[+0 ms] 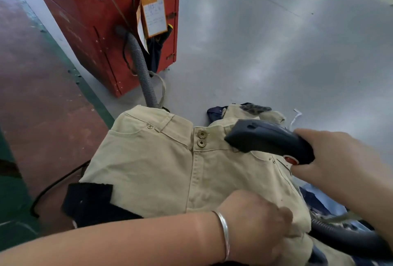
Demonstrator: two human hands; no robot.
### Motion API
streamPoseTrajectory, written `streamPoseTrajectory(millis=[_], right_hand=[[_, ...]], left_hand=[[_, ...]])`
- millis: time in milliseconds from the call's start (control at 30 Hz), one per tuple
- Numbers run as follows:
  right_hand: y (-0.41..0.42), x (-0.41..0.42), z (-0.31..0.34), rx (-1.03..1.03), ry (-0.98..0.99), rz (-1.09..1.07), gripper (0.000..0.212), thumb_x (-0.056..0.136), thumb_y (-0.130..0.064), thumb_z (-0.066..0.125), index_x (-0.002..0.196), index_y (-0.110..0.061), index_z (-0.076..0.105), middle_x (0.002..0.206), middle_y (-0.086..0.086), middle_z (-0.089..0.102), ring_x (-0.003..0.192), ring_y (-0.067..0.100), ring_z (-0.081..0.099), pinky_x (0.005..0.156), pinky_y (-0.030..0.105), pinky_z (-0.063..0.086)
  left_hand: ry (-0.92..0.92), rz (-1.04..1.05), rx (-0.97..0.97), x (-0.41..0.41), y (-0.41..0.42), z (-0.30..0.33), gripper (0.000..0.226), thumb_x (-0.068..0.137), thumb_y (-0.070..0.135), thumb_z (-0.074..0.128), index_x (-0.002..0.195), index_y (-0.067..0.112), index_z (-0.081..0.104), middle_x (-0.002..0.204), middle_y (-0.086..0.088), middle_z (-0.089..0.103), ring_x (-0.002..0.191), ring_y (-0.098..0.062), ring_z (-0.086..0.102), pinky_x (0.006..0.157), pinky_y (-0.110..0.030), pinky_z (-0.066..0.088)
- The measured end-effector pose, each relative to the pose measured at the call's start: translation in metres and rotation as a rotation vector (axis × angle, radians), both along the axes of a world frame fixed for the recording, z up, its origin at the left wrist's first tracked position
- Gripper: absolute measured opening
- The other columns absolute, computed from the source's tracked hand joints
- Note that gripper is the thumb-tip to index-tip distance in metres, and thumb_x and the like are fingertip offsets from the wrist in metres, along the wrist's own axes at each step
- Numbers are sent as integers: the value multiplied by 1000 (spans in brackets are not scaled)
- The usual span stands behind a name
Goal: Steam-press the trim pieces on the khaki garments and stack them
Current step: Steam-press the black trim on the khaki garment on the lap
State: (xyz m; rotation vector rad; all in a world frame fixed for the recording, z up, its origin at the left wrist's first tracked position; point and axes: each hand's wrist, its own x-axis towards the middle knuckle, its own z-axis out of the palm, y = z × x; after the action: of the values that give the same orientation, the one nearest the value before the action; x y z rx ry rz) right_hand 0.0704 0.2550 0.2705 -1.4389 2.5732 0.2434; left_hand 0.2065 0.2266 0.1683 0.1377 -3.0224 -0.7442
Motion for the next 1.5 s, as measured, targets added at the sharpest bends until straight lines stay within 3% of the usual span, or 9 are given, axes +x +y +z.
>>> streamPoseTrajectory(millis=[133, 300, 433, 600, 767, 933, 1100, 1300, 1500], right_hand=[[-42, 4, -18, -45, 168, 69, 11, 79, -29, 63, 81, -30, 52, 64, -11, 49, 52, 7, 42, 46, 22, 22], [-104, -5, -29, -41, 28, 55, 13, 86, -20, 64, 99, -23, 61, 79, 1, 57, 71, 24, 58, 55, 25, 34], [-81, -20, 5, -221, -109, 82, 11, 76, -22, 71, 80, -24, 61, 58, 0, 57, 51, 21, 59, 41, 23, 37], [-35, -5, 32, -89, 29, 229, 23, 60, -34, 69, 73, -45, 53, 45, -12, 50, 46, 10, 51, 50, 32, 47], [-40, 33, 10, 135, 267, 339, 23, 80, -44, 57, 71, -37, 37, 62, -11, 40, 50, 1, 30, 44, 24, 19], [-81, 47, -19, 79, 210, 373, 17, 86, -25, 58, 90, -34, 45, 69, -10, 35, 58, 16, 35, 47, 26, 20], [-129, 45, -46, 67, 143, 292, 22, 93, -21, 58, 114, -25, 62, 102, 6, 63, 80, 26, 45, 70, 32, 36], [-107, -7, -5, -122, -6, 253, 12, 75, -22, 73, 82, -21, 64, 57, -5, 56, 53, 17, 56, 52, 24, 34], [-34, -18, 21, 13, 82, 205, 22, 52, -54, 47, 74, -59, 45, 46, -9, 49, 48, 17, 53, 51, 35, 49]], left_hand=[[44, 6, -19, 1, 0, -6, 22, 93, 29, 46, 103, 12, 56, 89, -8, 66, 77, -32, 62, 52, -28, 29], [62, 31, 19, 12, -2, 2, 28, 93, 36, 45, 108, 14, 56, 89, -9, 65, 80, -33, 60, 56, -33, 37], [305, 243, 22, 25, -3, -4, 33, 91, 45, 48, 88, 17, 65, 86, 1, 61, 79, -20, 56, 61, -33, 45], [-109, 186, -277, 11, 8, -16, 70, 88, 61, 28, 132, 13, 56, 139, -8, 51, 131, -24, 44, 112, -40, 32], [-144, 69, -354, 4, 16, -25, 78, 86, 70, 26, 135, 15, 51, 140, -5, 51, 133, -20, 41, 115, -34, 26], [-48, 64, -396, 7, 14, -22, 78, 88, 64, 33, 143, 9, 37, 147, -9, 40, 138, -24, 29, 119, -36, 8], [-101, 44, -420, 10, 17, -22, 77, 89, 65, 30, 143, 12, 39, 150, -10, 36, 142, -24, 23, 119, -36, 11], [-108, 73, -374, 12, 15, -27, 73, 85, 67, 30, 135, 19, 51, 145, -4, 45, 138, -19, 32, 118, -33, 16], [-104, 52, -348, 5, 16, -31, 71, 84, 66, 29, 131, 20, 57, 139, 1, 53, 134, -15, 41, 115, -30, 26]])
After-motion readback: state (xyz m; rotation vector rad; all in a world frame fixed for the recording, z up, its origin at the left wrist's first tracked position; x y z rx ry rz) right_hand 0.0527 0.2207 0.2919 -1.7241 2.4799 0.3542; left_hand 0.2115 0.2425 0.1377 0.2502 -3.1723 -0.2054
